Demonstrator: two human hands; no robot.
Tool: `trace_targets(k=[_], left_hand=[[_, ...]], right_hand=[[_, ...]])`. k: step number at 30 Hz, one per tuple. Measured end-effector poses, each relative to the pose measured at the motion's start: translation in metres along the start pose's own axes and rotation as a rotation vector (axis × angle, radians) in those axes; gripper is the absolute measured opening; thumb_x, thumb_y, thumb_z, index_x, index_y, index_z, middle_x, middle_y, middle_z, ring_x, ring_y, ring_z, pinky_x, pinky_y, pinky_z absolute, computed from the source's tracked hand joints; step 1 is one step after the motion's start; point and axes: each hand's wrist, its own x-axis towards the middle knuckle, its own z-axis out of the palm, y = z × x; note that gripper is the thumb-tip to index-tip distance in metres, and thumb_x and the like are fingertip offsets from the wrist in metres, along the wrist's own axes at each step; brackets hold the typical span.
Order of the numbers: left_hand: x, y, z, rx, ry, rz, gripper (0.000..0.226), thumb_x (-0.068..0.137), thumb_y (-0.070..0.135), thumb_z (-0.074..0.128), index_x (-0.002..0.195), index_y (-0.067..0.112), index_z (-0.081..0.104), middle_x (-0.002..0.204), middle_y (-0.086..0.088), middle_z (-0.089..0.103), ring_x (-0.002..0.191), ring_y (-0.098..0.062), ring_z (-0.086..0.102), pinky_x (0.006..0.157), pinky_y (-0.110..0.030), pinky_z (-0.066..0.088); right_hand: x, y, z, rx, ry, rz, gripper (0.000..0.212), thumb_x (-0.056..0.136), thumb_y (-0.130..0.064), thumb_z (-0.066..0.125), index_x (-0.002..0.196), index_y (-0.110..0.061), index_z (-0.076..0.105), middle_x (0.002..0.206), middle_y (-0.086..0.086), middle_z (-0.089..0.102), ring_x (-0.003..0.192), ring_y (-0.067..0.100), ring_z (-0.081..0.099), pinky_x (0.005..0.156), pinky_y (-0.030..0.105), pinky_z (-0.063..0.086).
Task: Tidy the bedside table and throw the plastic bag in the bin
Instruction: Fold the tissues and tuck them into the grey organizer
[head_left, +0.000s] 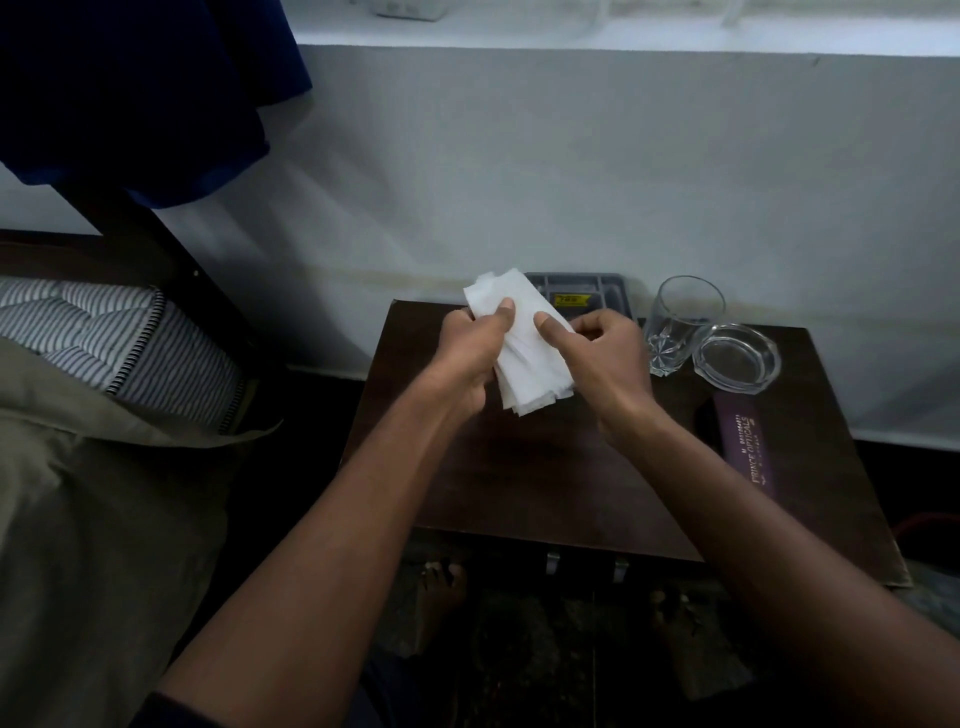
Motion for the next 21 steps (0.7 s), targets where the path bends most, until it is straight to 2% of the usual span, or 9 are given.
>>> trace_targets(k=[4, 6, 10, 12, 14, 17, 21], left_hand=[[0.000, 0.000, -0.004, -0.090, -0.012, -0.036, 0.021, 0.106, 0.021, 0.062, 0.118, 0.004, 0.066, 0.103, -0.007, 0.075, 0.092, -0.021, 0.073, 0.077, -0.035, 0.061], [0.000, 0.000, -0.005, -0.117, -0.008, -0.048, 0.025, 0.107, 0.023, 0.060, 0.121, 0.002, 0.065, 0.105, -0.007, 0.075, 0.092, -0.020, 0.073, 0.074, -0.034, 0.060], [0.000, 0.002, -0.004, -0.113, 0.020, -0.062, 0.025, 0.111, 0.023, 0.051, 0.123, 0.004, 0.062, 0.108, -0.008, 0.073, 0.093, -0.021, 0.072, 0.081, -0.037, 0.060], [-0.001, 0.003, -0.003, -0.082, 0.027, -0.068, 0.027, 0.112, 0.019, 0.046, 0.131, 0.005, 0.060, 0.110, -0.006, 0.072, 0.096, -0.021, 0.071, 0.086, -0.040, 0.059], [-0.001, 0.005, -0.002, -0.085, 0.033, -0.061, 0.030, 0.113, 0.016, 0.043, 0.137, 0.006, 0.058, 0.108, -0.004, 0.071, 0.097, -0.021, 0.070, 0.085, -0.040, 0.058], [-0.003, 0.006, -0.002, -0.135, 0.027, -0.077, 0.030, 0.113, 0.012, 0.040, 0.134, 0.006, 0.060, 0.104, -0.004, 0.072, 0.094, -0.022, 0.071, 0.078, -0.038, 0.059], [-0.002, 0.005, -0.002, -0.246, 0.007, -0.124, 0.033, 0.113, 0.022, 0.042, 0.131, 0.003, 0.063, 0.114, -0.011, 0.075, 0.094, -0.024, 0.072, 0.074, -0.038, 0.059]], right_hand=[[-0.002, -0.001, -0.001, 0.000, 0.008, -0.042, 0.032, 0.081, -0.043, 0.082, 0.076, -0.013, 0.072, 0.079, 0.003, 0.076, 0.081, 0.026, 0.074, 0.075, 0.050, 0.060], [-0.003, -0.002, -0.001, -0.028, 0.072, -0.057, 0.031, 0.080, -0.044, 0.081, 0.073, -0.016, 0.071, 0.074, -0.002, 0.074, 0.076, 0.023, 0.072, 0.074, 0.047, 0.060], [-0.004, -0.005, -0.001, -0.117, 0.173, -0.122, 0.023, 0.082, -0.041, 0.077, 0.072, -0.021, 0.073, 0.071, -0.008, 0.072, 0.072, 0.016, 0.070, 0.072, 0.042, 0.060], [-0.003, -0.004, -0.001, -0.088, 0.180, -0.139, 0.018, 0.082, -0.037, 0.078, 0.073, -0.022, 0.074, 0.071, -0.008, 0.074, 0.072, 0.016, 0.072, 0.071, 0.040, 0.060], [0.000, -0.003, 0.001, 0.061, 0.133, -0.107, 0.014, 0.084, -0.030, 0.080, 0.076, -0.019, 0.075, 0.074, -0.004, 0.076, 0.070, 0.017, 0.072, 0.069, 0.039, 0.059], [-0.001, -0.008, 0.001, 0.448, -0.045, 0.090, 0.007, 0.093, -0.011, 0.077, 0.089, -0.009, 0.073, 0.084, 0.006, 0.075, 0.075, 0.018, 0.068, 0.067, 0.036, 0.058], [0.001, -0.010, 0.003, 0.752, -0.210, 0.244, 0.005, 0.097, -0.006, 0.071, 0.100, -0.007, 0.068, 0.095, 0.009, 0.076, 0.082, 0.020, 0.072, 0.066, 0.031, 0.063]])
